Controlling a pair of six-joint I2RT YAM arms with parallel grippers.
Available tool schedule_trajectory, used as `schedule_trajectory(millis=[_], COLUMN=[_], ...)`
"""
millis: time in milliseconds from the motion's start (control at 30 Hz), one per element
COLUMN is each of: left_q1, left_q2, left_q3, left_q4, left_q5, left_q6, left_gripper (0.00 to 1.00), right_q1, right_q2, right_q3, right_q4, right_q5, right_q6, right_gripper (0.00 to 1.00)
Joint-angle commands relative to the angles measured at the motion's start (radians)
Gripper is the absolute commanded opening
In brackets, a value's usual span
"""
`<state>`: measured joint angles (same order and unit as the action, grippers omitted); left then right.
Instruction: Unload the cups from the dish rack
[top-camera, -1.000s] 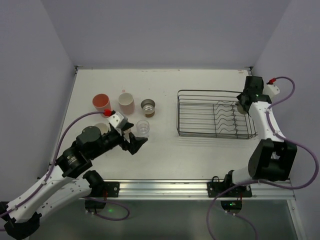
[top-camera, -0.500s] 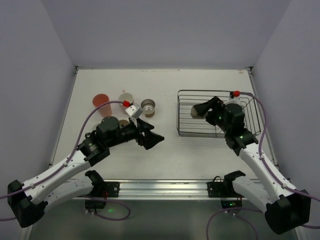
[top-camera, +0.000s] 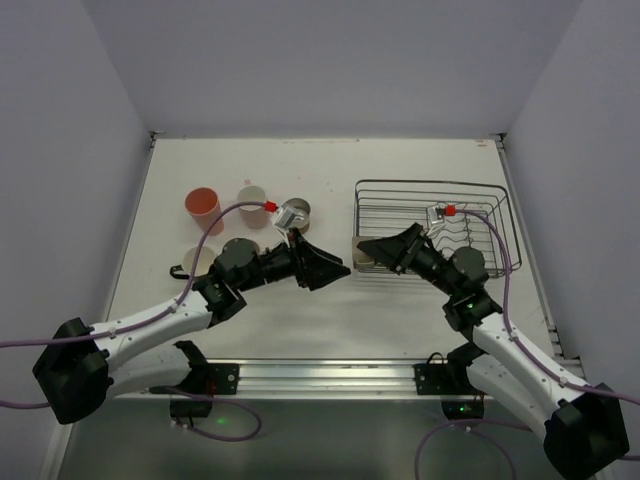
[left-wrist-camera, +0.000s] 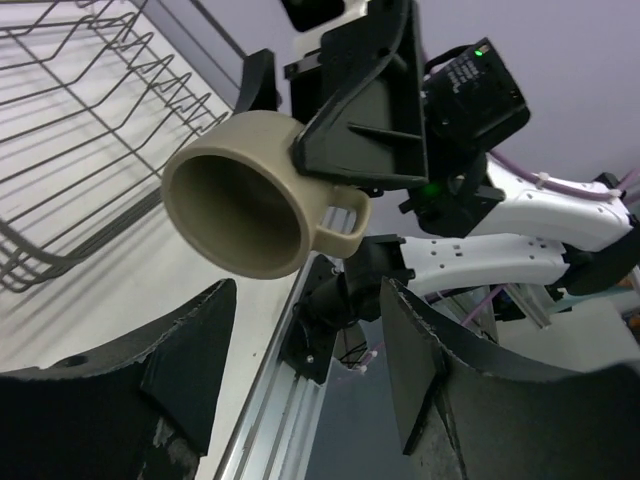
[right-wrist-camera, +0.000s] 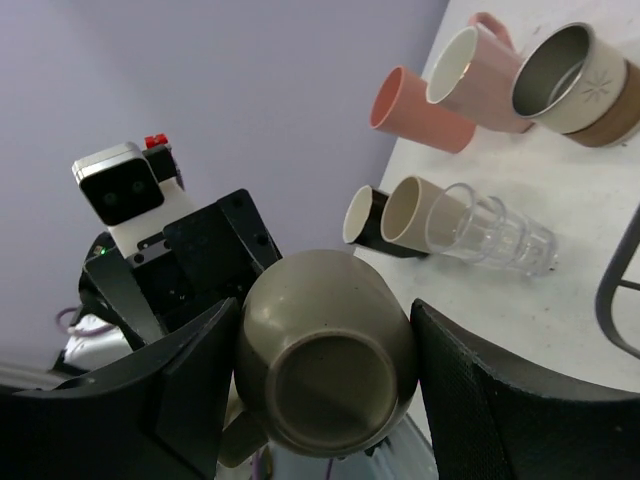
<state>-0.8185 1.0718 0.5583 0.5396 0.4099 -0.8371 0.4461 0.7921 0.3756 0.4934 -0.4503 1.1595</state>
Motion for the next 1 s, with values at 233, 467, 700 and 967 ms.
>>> schedule_trajectory(millis=[233,467,700,967], left_q1=[-0.129,-0.143,-0.211,-0.246], left_q2=[0.017,0.031,0.024,-0.018], left_q3=[0.077,0.089,0.169,0.138], left_q4=[0.044,0.025,-0.138,-0.151], left_q5=[-0.114,-0.140,-0.299,-0.401], left_q6=[0.120,0.181,0.357,0.483], left_gripper=[0.61,0.60,0.59,0.60], right_q1=[0.016,0.028,0.040,0.049], right_q2=[0.001,0.012,0.039,0.071], right_q3=[-0.017,-0.034,-0.006,-0.007], right_q4=[0.246,0.267,0.217,0.232], right_q5=[-0.099,-0.102,-0.120,-0.129], right_q6=[0.206,0.236,0.235,0.250], right_gripper=[0.37,0.37,0.37,0.37])
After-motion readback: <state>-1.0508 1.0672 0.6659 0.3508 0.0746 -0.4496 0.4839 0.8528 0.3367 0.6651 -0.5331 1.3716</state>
